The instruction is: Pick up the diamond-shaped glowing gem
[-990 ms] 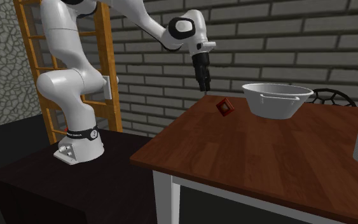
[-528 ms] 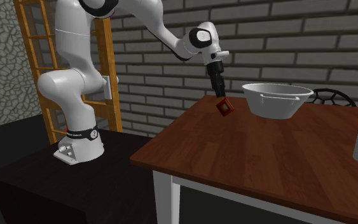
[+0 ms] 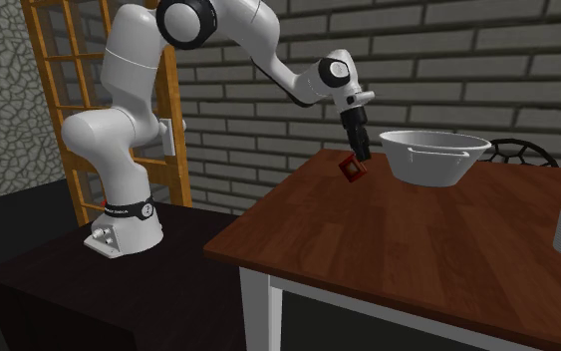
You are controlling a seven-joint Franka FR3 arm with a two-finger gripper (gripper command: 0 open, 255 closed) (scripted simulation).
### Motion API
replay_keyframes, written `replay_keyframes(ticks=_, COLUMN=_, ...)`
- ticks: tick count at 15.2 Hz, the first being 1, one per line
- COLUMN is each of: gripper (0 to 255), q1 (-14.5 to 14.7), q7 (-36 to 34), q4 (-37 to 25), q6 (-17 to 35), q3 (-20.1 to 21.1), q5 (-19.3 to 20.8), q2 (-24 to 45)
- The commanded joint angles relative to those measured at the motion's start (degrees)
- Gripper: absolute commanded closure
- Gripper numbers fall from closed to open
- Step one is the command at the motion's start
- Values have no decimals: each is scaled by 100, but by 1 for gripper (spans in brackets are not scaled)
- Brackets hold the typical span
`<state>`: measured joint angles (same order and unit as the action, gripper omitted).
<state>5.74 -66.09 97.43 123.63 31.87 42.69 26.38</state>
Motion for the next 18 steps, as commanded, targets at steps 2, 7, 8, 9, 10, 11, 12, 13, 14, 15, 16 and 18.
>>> replay_keyframes(ticks=2, gripper=0, q1=38, q7=-126, q4=54, q6=129, q3=-57, q5=120, q2=113)
replay_keyframes(ticks=7, gripper=255, q1=67, q7=-233, q4=110, q6=246, q3=-108, q5=223, q2=208)
replay_keyframes(ticks=8, gripper=255, q1=69, q7=-232, q4=104, q6=243, q3=-108, q5=223, q2=211)
replay_keyframes(ticks=9, gripper=255, q1=69, q7=-232, q4=103, q6=242, q3=-108, q5=223, q2=211)
replay_keyframes(ticks=10, gripper=255, q1=69, q7=-231, q4=103, q6=242, q3=-108, q5=222, q2=210)
replay_keyframes(ticks=11, gripper=255, q1=69, q7=-232, q4=103, q6=242, q3=-108, q5=222, q2=211)
replay_keyframes(ticks=12, gripper=255, q1=69, q7=-232, q4=104, q6=242, q3=-107, q5=222, q2=210)
replay_keyframes(ticks=13, gripper=255, q1=69, q7=-233, q4=105, q6=243, q3=-108, q5=223, q2=210)
replay_keyframes(ticks=14, gripper=255, q1=70, q7=-232, q4=103, q6=241, q3=-107, q5=222, q2=210)
replay_keyframes(ticks=15, gripper=255, q1=70, q7=-230, q4=100, q6=240, q3=-107, q5=222, q2=211)
replay_keyframes(ticks=16, gripper=255, q1=67, q7=-229, q4=105, q6=244, q3=-108, q5=222, q2=210)
replay_keyframes(ticks=18, gripper=255, q1=44, q7=-149, q4=66, q6=155, q3=-68, q5=142, q2=134)
